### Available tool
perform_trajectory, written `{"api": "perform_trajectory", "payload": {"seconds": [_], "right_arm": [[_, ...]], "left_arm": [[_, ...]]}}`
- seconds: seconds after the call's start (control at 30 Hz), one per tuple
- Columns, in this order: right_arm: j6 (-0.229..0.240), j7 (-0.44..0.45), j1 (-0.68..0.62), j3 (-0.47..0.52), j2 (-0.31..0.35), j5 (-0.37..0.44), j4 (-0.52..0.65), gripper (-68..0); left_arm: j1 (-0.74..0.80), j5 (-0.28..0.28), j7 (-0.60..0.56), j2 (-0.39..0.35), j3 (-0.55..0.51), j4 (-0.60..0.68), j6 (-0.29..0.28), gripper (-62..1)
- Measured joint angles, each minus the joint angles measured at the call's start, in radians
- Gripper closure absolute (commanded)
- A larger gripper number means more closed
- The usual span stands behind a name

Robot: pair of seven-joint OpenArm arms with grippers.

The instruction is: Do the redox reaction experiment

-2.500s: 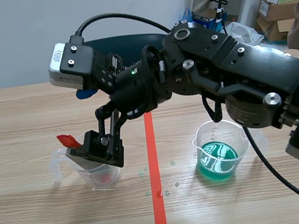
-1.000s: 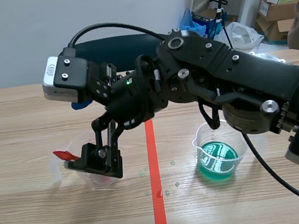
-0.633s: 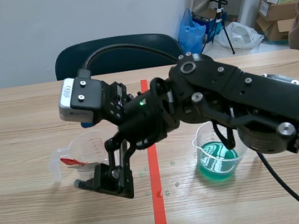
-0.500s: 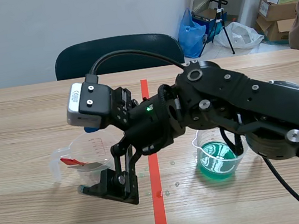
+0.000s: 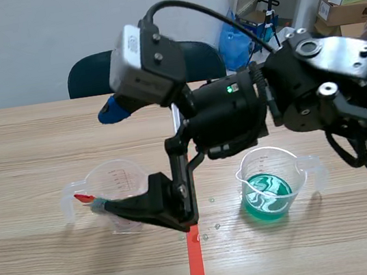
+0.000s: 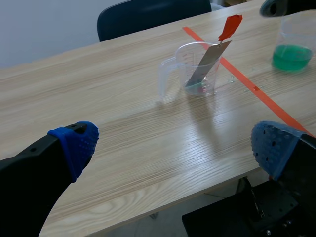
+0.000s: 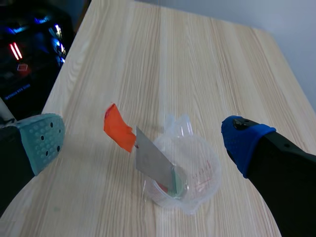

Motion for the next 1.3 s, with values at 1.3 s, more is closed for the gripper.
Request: {"api": "perform_trajectory", "payload": {"seconds": [1.3], "right_arm": [[-0.258,-0.128,-0.851,0.933,0.151,0.063,0.589,-67.9]], "left_arm": [[-0.423,0.047,0.548,0.052,0.043,0.208,-0.027,-62.3]]}}
